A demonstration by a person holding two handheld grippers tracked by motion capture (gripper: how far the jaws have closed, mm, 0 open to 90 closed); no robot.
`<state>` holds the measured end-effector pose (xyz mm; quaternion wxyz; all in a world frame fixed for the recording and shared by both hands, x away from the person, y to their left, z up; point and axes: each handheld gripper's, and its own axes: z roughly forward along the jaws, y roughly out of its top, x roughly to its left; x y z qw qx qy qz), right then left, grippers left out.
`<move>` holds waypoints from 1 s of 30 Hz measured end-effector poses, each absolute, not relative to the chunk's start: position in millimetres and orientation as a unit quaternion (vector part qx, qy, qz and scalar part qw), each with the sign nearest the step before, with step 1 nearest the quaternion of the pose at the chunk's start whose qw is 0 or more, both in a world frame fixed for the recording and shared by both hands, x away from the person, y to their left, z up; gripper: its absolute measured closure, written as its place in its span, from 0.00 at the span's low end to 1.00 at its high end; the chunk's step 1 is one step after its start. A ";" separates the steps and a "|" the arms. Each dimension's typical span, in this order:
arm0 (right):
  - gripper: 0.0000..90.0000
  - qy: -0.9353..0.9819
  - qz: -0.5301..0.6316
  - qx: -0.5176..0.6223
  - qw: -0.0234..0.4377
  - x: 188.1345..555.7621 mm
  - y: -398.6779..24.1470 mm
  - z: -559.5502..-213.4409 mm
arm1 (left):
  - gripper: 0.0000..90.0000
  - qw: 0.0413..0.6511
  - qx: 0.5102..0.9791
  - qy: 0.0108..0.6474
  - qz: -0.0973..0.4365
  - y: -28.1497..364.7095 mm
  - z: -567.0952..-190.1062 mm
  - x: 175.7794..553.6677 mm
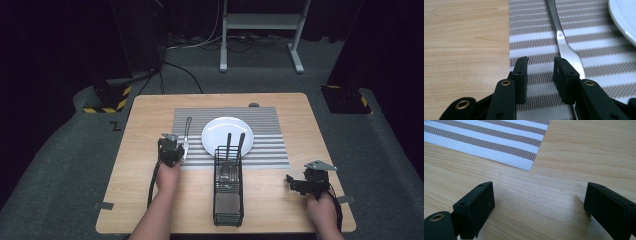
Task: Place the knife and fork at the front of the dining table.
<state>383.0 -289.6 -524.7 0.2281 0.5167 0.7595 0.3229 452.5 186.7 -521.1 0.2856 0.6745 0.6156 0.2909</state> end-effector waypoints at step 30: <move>0.15 0.765 0.326 0.506 0.229 380.3 -288.7 -524.0 | 0.13 0.276 0.694 0.618 0.246 260.3 -523.8 355.2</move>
